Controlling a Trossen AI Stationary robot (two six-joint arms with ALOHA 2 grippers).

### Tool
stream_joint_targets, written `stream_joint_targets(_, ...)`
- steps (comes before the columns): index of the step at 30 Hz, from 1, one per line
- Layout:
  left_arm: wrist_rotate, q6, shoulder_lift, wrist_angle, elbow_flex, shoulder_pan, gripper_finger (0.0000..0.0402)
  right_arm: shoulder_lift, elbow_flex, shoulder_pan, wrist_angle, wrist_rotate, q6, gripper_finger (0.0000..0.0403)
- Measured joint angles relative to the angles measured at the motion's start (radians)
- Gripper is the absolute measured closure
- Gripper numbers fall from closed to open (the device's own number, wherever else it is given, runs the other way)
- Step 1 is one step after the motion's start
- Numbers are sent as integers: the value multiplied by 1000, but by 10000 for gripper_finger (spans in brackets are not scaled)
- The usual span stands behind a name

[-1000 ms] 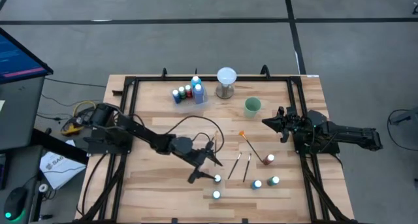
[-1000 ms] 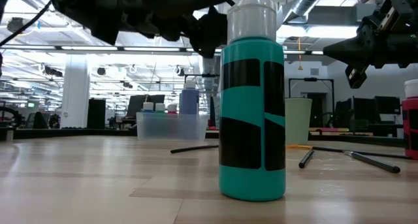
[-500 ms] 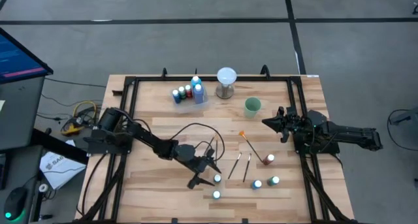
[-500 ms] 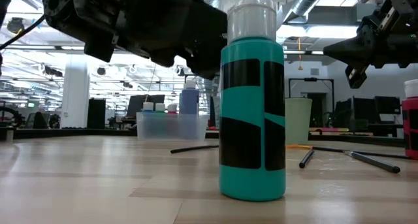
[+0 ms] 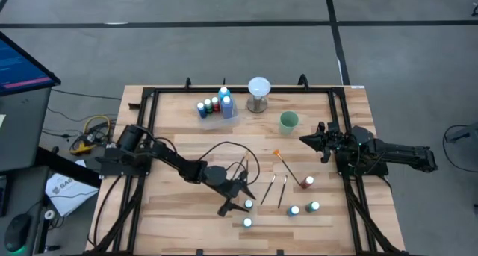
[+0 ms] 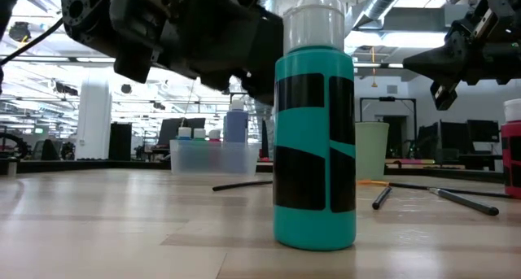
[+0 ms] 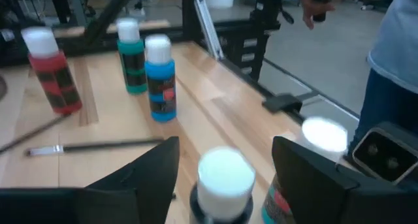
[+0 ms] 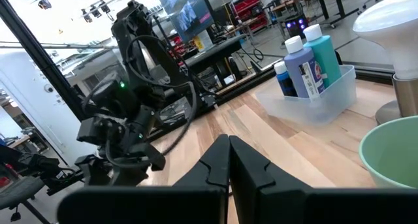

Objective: Pick & Place Paint Supplies
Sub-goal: Put the small black paint bottle into the transparent bin

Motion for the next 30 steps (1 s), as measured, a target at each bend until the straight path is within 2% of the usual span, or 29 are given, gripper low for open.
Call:
stream_joint_targets(9,0,-1,1,-6,0,0,208,0,0,0,0,0,0,403)
stream_joint_targets(21,-8,-2,1,-12,0,0,286,0,0,0,0,0,0,403)
stream_joint_targets(27,-122,-86,-17,-21,-1,0,275,0,0,0,0,0,0,403)
stream_joint_targets(30,-178,-58,-66,-36,-7,0,281,0,0,0,0,0,0,403)
